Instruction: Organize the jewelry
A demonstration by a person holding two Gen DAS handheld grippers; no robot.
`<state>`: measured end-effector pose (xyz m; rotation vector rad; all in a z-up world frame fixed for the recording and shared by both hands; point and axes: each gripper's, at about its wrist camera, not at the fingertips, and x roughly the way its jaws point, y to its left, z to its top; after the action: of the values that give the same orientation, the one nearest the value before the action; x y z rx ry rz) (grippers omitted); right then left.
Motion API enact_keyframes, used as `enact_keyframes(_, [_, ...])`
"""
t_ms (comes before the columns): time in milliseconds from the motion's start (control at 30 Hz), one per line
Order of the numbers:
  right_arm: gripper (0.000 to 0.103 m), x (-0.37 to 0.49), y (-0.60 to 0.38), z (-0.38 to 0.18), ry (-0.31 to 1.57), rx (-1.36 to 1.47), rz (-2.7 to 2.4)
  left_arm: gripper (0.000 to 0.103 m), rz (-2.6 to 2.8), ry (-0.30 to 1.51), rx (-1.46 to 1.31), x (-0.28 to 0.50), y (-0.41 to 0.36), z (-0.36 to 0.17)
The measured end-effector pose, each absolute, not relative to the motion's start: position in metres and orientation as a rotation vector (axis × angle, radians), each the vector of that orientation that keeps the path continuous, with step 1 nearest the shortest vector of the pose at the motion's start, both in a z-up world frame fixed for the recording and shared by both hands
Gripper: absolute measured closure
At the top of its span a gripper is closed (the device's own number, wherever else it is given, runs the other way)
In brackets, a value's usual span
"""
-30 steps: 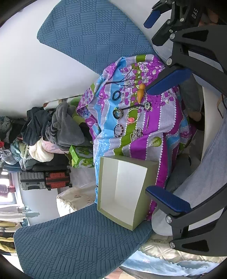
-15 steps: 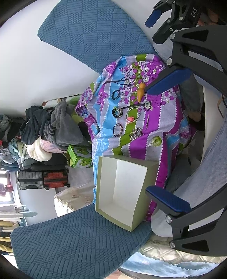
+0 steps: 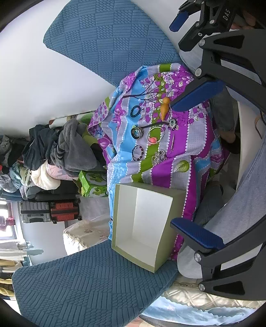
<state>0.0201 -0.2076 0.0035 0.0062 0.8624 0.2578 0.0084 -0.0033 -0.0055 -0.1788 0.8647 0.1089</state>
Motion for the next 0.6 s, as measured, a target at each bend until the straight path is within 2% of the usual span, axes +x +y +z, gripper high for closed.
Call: enact_keyframes(600, [0.0,0.0257,-0.2117,0.0012,0.869,-0.008,0.244,0.0,0.117,0.883,-0.173,0.0098,-0.0035,-0.0106])
